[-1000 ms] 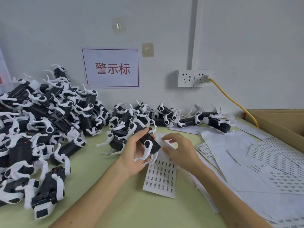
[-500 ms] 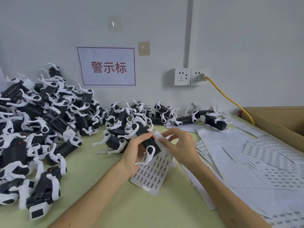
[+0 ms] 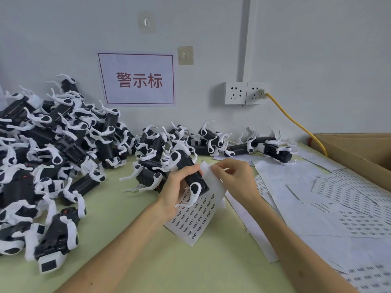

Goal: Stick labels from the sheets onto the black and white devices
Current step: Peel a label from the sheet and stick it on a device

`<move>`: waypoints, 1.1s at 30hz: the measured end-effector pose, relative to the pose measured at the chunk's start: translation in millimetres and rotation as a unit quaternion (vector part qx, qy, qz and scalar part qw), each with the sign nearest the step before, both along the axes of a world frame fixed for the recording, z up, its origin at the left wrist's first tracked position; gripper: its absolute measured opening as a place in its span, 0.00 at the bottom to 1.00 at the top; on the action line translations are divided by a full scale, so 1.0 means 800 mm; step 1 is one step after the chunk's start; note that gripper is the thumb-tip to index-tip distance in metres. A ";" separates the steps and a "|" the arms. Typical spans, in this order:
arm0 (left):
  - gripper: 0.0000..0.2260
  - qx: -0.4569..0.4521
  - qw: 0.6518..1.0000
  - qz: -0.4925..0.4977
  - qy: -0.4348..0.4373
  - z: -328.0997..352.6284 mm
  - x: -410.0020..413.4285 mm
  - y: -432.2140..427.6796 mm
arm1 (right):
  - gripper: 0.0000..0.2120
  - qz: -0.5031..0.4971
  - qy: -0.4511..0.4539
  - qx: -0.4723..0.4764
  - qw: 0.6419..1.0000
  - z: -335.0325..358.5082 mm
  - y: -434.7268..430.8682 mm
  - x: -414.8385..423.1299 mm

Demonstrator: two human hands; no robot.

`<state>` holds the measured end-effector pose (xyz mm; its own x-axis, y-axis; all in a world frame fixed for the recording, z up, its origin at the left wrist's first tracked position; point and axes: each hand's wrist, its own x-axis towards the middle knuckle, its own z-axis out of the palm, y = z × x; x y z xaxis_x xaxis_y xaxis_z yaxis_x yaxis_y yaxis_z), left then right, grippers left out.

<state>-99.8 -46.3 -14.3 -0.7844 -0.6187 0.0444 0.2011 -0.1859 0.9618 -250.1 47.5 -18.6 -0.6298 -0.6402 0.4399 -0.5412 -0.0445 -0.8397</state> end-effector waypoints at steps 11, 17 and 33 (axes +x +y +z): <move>0.21 -0.024 0.999 -0.010 -0.036 -0.003 -0.003 -0.003 | 0.12 0.021 -0.084 -0.074 0.993 0.007 0.007 -0.009; 0.13 -0.060 0.997 0.045 -0.010 -0.005 -0.003 -0.006 | 0.24 0.041 -0.079 -0.057 0.994 0.006 0.007 -0.008; 0.10 -0.049 0.995 -0.058 0.058 0.007 0.004 0.011 | 0.07 0.011 -0.009 -0.052 0.999 0.003 0.005 -0.003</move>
<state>-96.7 -37.5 -8.9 -0.8366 -0.5121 0.1946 0.2946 -0.1210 0.9479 -252.7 51.7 -16.1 -0.6238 -0.6055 0.4941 -0.5244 -0.1444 -0.8391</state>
